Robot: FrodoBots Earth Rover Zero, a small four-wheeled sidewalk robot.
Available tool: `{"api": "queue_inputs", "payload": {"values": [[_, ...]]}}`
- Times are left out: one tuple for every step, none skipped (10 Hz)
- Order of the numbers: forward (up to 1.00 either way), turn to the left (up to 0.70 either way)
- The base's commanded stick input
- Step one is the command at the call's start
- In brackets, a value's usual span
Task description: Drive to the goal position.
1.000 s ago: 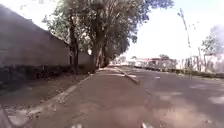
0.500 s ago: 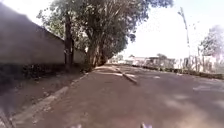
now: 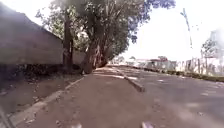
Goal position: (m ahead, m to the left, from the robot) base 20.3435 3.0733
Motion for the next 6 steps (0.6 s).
{"api": "queue_inputs", "payload": {"values": [[0.7,0.0],[0.7,0.0],[0.7,0.0],[0.7,0.0],[0.7,0.0],[0.7,0.0]]}}
